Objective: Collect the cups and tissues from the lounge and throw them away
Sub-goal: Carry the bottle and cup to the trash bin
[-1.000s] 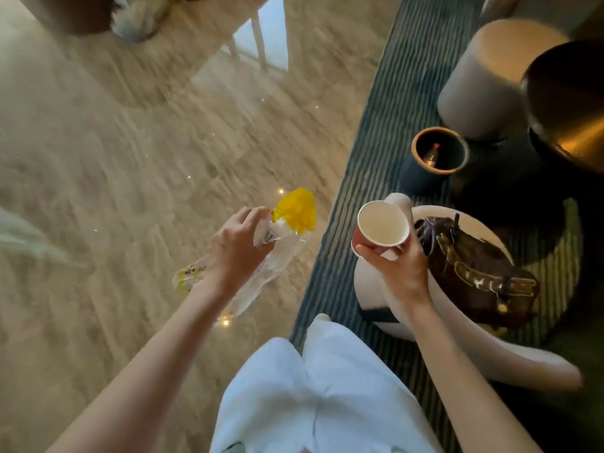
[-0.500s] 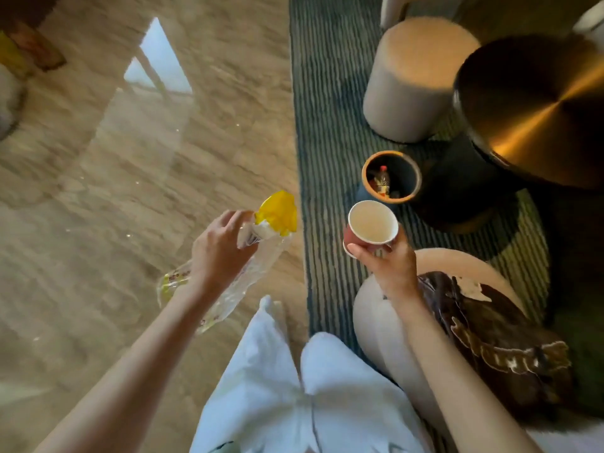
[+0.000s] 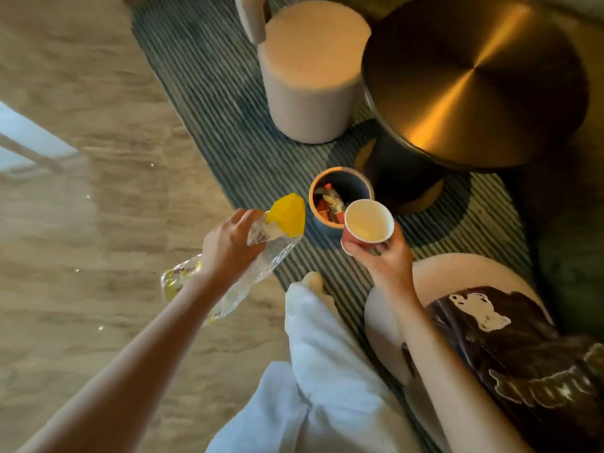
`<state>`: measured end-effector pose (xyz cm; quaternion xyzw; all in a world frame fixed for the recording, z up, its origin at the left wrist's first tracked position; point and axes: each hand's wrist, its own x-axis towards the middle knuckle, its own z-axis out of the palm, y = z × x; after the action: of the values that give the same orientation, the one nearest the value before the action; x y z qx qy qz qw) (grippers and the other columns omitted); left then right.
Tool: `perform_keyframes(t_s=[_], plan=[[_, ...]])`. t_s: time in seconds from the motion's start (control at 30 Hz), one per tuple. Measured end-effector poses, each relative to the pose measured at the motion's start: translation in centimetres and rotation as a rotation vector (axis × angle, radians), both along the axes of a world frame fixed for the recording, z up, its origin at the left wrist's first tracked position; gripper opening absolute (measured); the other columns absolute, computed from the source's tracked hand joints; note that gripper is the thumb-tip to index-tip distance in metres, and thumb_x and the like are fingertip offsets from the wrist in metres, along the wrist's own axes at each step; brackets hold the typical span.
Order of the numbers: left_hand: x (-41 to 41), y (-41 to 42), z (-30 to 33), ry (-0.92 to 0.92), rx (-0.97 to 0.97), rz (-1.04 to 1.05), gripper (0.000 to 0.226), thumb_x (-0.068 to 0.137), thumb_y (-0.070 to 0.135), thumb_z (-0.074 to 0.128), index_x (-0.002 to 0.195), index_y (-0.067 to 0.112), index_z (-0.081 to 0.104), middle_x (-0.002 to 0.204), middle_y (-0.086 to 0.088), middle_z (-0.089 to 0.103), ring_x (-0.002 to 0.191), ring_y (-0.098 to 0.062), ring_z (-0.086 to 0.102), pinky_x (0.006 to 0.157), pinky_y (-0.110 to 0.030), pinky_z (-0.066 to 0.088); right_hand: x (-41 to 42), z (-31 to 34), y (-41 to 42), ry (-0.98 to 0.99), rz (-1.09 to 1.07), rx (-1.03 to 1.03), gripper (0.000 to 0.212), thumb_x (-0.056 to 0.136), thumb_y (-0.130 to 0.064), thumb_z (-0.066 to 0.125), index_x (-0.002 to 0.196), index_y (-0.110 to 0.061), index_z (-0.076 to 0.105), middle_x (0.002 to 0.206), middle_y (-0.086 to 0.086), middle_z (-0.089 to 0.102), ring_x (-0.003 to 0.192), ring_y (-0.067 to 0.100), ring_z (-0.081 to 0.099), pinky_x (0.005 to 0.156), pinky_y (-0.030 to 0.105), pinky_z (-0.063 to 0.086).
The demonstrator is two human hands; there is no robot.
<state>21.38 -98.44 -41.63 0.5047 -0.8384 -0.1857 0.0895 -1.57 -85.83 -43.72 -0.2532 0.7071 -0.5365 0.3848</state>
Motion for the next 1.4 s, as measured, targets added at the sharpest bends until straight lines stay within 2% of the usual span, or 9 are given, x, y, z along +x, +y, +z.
perform_keyframes(t_s=[0.2, 0.37, 0.53, 0.7, 0.83, 0.93, 1.07, 1.23, 1.4], plan=[[-6.3, -11.9, -3.2, -0.091, 0.085, -0.178, 0.044, 0.076, 0.026, 0.075, 0.117, 0.02, 0.061, 0.112, -0.005, 0.066, 0.092, -0.03, 0.065, 0.063, -0.037, 0.051, -4.1, -1.1, -7.0, -0.005, -0.192, 0.053, 0.063, 0.065, -0.02, 0.085, 0.11, -0.05, 0.054, 0.117, -0.015, 0.064, 0.113, 0.007, 0.06, 0.097, 0.031, 0.048], [-12.0, -19.0, -8.4, -0.206, 0.171, -0.328, 0.049, 0.082, 0.037, 0.068, 0.127, 0.025, 0.052, 0.121, -0.003, 0.059, 0.107, -0.026, 0.059, 0.079, -0.041, 0.051, -5.6, -4.5, -10.3, -0.01, -0.339, 0.131, 0.061, 0.064, -0.019, 0.086, 0.11, -0.044, 0.054, 0.111, -0.017, 0.064, 0.107, 0.001, 0.061, 0.084, 0.016, 0.048], [-17.7, -23.7, -16.4, -0.334, 0.281, -0.467, 0.041, 0.084, 0.035, 0.063, 0.123, 0.025, 0.055, 0.124, -0.003, 0.058, 0.112, -0.025, 0.055, 0.09, -0.042, 0.044, -5.1, -10.2, -12.9, -0.013, -0.503, 0.212, 0.059, 0.066, -0.022, 0.086, 0.108, -0.043, 0.05, 0.112, -0.012, 0.063, 0.109, 0.012, 0.061, 0.09, 0.026, 0.051], [-22.8, -25.9, -26.0, -0.564, 0.232, -0.737, 0.05, 0.084, 0.04, 0.063, 0.129, 0.023, 0.047, 0.122, -0.005, 0.058, 0.108, -0.029, 0.058, 0.087, -0.044, 0.05, -3.7, -17.5, -16.0, -0.07, -0.708, 0.21, 0.054, 0.067, -0.019, 0.086, 0.105, -0.039, 0.053, 0.1, -0.027, 0.064, 0.098, -0.006, 0.06, 0.073, 0.008, 0.049], [-26.1, -26.2, -33.1, -0.682, 0.178, -0.849, 0.059, 0.081, 0.054, 0.061, 0.126, 0.02, 0.045, 0.117, -0.006, 0.058, 0.104, -0.029, 0.059, 0.084, -0.042, 0.051, -2.0, -22.9, -17.0, -0.054, -0.801, 0.26, 0.057, 0.063, -0.033, 0.083, 0.111, -0.026, 0.055, 0.105, -0.005, 0.066, 0.096, 0.008, 0.062, 0.075, 0.02, 0.052], [-28.7, -26.0, -37.3, -0.745, 0.163, -0.867, 0.061, 0.079, 0.055, 0.061, 0.127, 0.021, 0.044, 0.117, -0.007, 0.057, 0.107, -0.029, 0.058, 0.084, -0.042, 0.049, -1.4, -26.5, -17.0, -0.04, -0.814, 0.312, 0.059, 0.064, -0.025, 0.087, 0.114, -0.013, 0.058, 0.108, 0.005, 0.066, 0.1, 0.02, 0.062, 0.085, 0.038, 0.054], [-31.9, -26.3, -42.0, -0.74, 0.14, -0.876, 0.055, 0.086, 0.028, 0.064, 0.133, 0.015, 0.037, 0.132, -0.01, 0.049, 0.12, -0.032, 0.051, 0.091, -0.044, 0.047, -1.4, -30.2, -17.0, -0.05, -0.832, 0.344, 0.057, 0.065, -0.019, 0.087, 0.114, -0.016, 0.058, 0.107, 0.003, 0.066, 0.1, 0.021, 0.063, 0.086, 0.046, 0.054], [-33.4, -26.8, -42.6, -0.734, 0.097, -0.869, 0.083, 0.079, 0.025, 0.072, 0.142, 0.009, 0.021, 0.144, -0.014, 0.032, 0.131, -0.036, 0.035, 0.099, -0.046, 0.041, -2.7, -32.1, -18.8, -0.028, -0.805, 0.355, 0.052, 0.065, -0.019, 0.087, 0.106, -0.027, 0.056, 0.102, -0.006, 0.065, 0.096, 0.01, 0.062, 0.085, 0.042, 0.054], [-30.7, -27.7, -38.8, -0.414, -0.063, -1.026, 0.059, 0.089, 0.031, 0.056, 0.139, 0.011, 0.034, 0.143, -0.013, 0.038, 0.132, -0.032, 0.035, 0.106, -0.046, 0.033, -4.8, -33.5, -21.7, 0.121, -0.737, 0.39, 0.066, 0.069, -0.033, 0.083, 0.123, -0.008, 0.054, 0.112, 0.006, 0.064, 0.102, 0.017, 0.061, 0.084, 0.037, 0.054]])
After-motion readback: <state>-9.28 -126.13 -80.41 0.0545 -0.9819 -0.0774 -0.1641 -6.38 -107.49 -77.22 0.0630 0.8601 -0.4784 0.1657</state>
